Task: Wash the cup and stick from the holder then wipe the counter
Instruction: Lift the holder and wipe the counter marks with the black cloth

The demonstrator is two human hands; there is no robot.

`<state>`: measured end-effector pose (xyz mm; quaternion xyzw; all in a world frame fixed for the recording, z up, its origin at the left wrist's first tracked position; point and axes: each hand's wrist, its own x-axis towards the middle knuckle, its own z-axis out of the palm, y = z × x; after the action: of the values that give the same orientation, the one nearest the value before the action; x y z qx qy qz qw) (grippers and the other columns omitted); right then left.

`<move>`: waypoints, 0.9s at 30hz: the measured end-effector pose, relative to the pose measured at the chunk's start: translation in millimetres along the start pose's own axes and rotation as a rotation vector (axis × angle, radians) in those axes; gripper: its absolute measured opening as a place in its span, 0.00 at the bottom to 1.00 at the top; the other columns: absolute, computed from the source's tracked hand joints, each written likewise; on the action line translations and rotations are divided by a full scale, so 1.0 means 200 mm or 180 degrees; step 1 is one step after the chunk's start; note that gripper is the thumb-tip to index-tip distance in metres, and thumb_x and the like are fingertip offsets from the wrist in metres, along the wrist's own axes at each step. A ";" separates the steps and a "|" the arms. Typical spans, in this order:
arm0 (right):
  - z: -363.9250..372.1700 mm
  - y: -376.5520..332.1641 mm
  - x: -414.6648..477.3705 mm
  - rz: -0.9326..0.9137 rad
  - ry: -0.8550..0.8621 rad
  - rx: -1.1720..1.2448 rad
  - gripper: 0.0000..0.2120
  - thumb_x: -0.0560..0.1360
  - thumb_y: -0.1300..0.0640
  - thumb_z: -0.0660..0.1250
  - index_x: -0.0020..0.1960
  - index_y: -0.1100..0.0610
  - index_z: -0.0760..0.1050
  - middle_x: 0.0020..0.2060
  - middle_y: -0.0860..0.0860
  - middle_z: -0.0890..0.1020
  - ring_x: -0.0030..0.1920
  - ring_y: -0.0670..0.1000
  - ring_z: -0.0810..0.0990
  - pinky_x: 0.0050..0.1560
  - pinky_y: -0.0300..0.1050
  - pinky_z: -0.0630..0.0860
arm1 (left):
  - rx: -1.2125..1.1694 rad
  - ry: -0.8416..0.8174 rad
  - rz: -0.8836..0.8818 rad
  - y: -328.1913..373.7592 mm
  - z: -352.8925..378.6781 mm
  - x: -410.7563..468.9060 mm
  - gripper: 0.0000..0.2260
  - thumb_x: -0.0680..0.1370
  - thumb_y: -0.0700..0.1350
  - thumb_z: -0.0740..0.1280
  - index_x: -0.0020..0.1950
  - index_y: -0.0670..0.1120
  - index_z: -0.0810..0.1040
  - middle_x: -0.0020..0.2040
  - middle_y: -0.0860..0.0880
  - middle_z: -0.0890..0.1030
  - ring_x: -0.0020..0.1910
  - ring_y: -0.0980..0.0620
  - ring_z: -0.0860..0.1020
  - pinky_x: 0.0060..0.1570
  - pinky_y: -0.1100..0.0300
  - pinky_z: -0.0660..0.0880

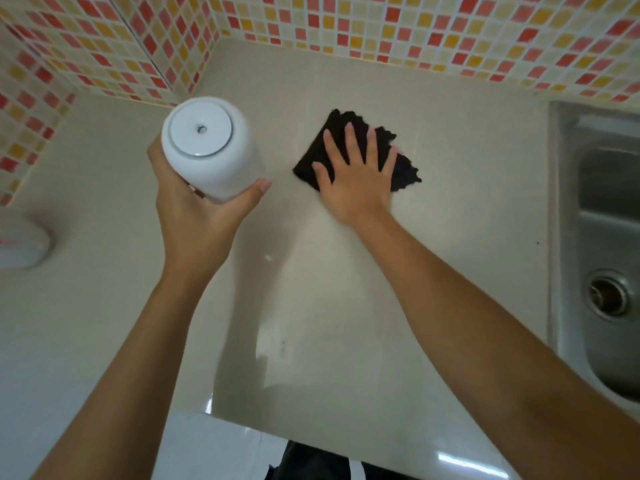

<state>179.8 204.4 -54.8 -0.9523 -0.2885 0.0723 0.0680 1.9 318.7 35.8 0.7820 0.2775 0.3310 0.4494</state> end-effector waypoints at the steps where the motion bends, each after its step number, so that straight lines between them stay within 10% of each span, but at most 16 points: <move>1: 0.01 -0.02 -0.11 0.0039 0.0150 0.0049 0.28 0.80 0.37 0.44 0.78 0.44 0.51 0.79 0.51 0.52 0.78 0.60 0.46 0.72 0.68 0.43 | -0.0013 0.0018 -0.0015 0.00 0.00 -0.01 0.43 0.66 0.49 0.81 0.73 0.47 0.59 0.69 0.51 0.71 0.68 0.54 0.72 0.65 0.47 0.73; 7: 0.05 -0.12 -1.20 -0.0386 0.0008 0.0185 0.30 0.78 0.37 0.53 0.78 0.44 0.55 0.78 0.51 0.56 0.77 0.62 0.55 0.70 0.70 0.55 | -0.0232 0.0104 -0.0080 0.05 0.05 0.05 0.40 0.67 0.46 0.80 0.71 0.53 0.59 0.67 0.58 0.71 0.67 0.60 0.72 0.65 0.54 0.74; 19: -0.13 0.42 0.35 0.0300 -0.0048 -0.0046 0.30 0.78 0.33 0.39 0.78 0.41 0.46 0.79 0.48 0.48 0.78 0.58 0.43 0.73 0.66 0.39 | -0.0093 -0.0153 0.0014 -0.01 0.02 0.08 0.41 0.66 0.47 0.81 0.71 0.52 0.59 0.69 0.50 0.71 0.67 0.55 0.73 0.64 0.50 0.74; 27: 0.00 0.00 -0.61 -0.0160 0.0082 0.0036 0.28 0.81 0.38 0.45 0.78 0.46 0.52 0.78 0.54 0.54 0.77 0.62 0.50 0.73 0.65 0.48 | 0.0055 -0.0126 0.0120 0.02 -0.13 0.10 0.42 0.68 0.49 0.80 0.73 0.43 0.58 0.69 0.48 0.70 0.68 0.54 0.71 0.65 0.48 0.73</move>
<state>78.1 136.6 -43.3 -0.9452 -0.3110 0.0599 0.0789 -5.0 346.2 54.9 0.7973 0.2567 0.3214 0.4417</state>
